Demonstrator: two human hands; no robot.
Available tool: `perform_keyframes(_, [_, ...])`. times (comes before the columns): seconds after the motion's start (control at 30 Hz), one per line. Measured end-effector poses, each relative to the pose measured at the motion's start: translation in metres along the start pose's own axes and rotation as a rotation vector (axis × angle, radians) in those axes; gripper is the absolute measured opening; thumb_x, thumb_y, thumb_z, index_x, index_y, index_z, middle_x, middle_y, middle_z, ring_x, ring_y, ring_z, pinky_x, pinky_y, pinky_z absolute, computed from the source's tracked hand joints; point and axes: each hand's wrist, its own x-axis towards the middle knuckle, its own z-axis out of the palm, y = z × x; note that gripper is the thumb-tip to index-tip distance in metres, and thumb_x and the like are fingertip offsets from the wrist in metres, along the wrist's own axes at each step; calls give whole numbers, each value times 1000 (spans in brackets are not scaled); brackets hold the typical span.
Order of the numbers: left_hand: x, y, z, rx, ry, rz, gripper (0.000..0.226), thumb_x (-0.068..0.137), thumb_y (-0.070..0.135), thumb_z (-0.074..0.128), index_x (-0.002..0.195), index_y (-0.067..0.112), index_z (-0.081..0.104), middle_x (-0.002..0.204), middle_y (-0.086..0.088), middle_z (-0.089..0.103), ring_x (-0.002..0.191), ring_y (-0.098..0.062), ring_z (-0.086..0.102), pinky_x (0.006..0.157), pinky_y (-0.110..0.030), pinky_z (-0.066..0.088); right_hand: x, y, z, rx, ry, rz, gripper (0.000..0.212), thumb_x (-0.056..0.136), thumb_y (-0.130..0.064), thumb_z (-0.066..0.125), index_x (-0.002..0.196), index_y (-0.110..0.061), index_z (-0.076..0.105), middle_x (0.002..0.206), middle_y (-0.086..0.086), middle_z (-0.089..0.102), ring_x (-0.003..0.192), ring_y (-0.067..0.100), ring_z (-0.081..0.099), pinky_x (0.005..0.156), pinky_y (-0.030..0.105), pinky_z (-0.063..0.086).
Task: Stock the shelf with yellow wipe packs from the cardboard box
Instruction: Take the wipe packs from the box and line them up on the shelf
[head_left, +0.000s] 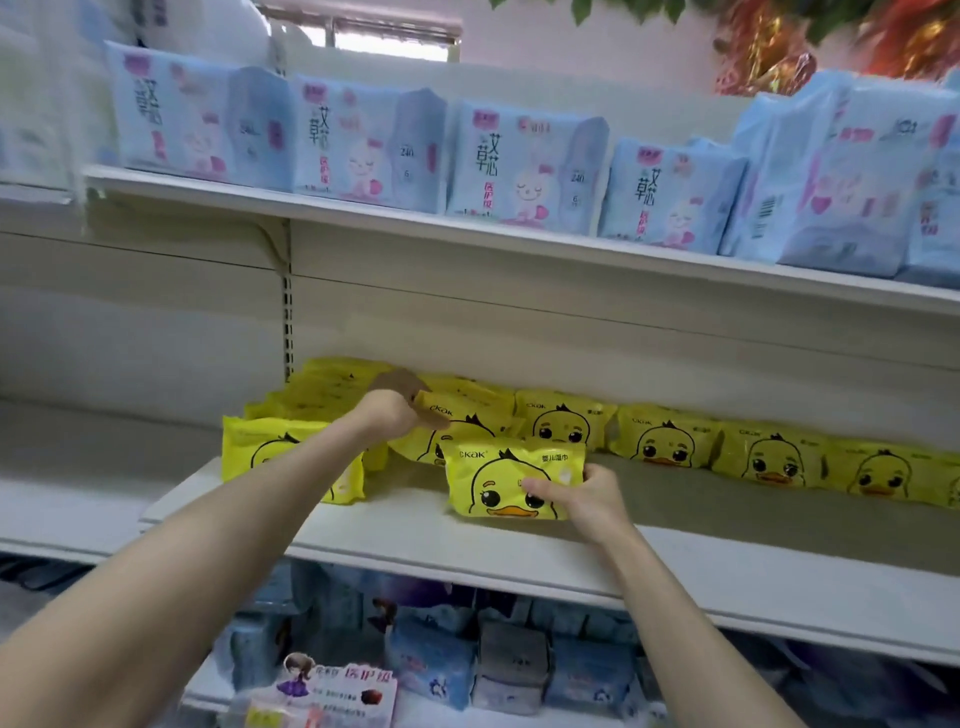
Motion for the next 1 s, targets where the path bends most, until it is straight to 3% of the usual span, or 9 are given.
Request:
perform_keyframes(0.07, [14,-3,2,50,-26,7,68,74,36,77,130,6,53,129,-13,56,121,-27,50,93,-28,41,10,1,5,-31,14,74,48,68,-32,83,99,-6,57,99,1,60,87,14,58,71,25,45])
perform_keyframes(0.17, [28,-10,5,94,-25,28,67,75,36,77,131,8,53,134,-10,52,125,-26,46,97,-29,38,21,2,11,-34,-8,115,33,73,-25,80,71,-9,51,71,-5,50,62,4,47,48,10,39])
perform_keyframes(0.27, [39,-14,6,150,-35,61,62,75,32,76,128,9,54,134,-9,50,123,-26,46,95,-29,38,17,-8,17,37,-10,114,30,76,-14,77,88,-13,50,72,-12,48,64,-3,43,43,3,38])
perform_keyframes(0.33, [46,-16,4,203,-50,103,50,74,28,78,117,11,58,125,-8,54,111,-26,51,85,-29,39,22,-3,19,68,-10,145,37,76,-16,77,100,-15,48,75,-12,49,65,-3,43,44,4,37])
perform_keyframes(0.4, [52,-18,2,241,-67,147,40,72,24,79,104,12,60,113,-8,58,93,-23,53,75,-27,40,27,1,22,35,-26,197,42,76,-23,77,109,-9,54,91,-5,58,73,6,50,55,5,40])
perform_keyframes(0.47, [58,-21,0,250,-79,173,35,70,22,80,98,12,62,103,-6,58,85,-22,53,70,-26,40,29,3,24,-28,-43,269,54,75,-30,77,118,-4,58,115,4,58,91,16,50,77,20,40])
perform_keyframes(0.63, [66,-29,-4,209,-126,220,32,72,17,79,99,8,66,94,-3,58,92,-23,59,73,-26,43,32,0,30,-53,-54,300,60,75,-32,78,123,-2,56,123,6,54,96,16,46,82,25,37])
perform_keyframes(0.8, [65,-40,-16,116,-169,243,31,80,22,73,108,11,67,102,-5,66,96,-20,61,78,-23,42,32,-6,43,-5,-34,200,47,76,-22,78,114,-10,54,98,0,54,89,15,47,73,20,36])
perform_keyframes(1.0, [48,-39,-27,72,-220,263,32,74,43,75,95,20,71,94,6,62,92,-14,56,76,-23,43,32,-12,63,8,-36,76,40,76,-16,78,98,-20,46,85,-7,49,86,14,49,57,12,37])
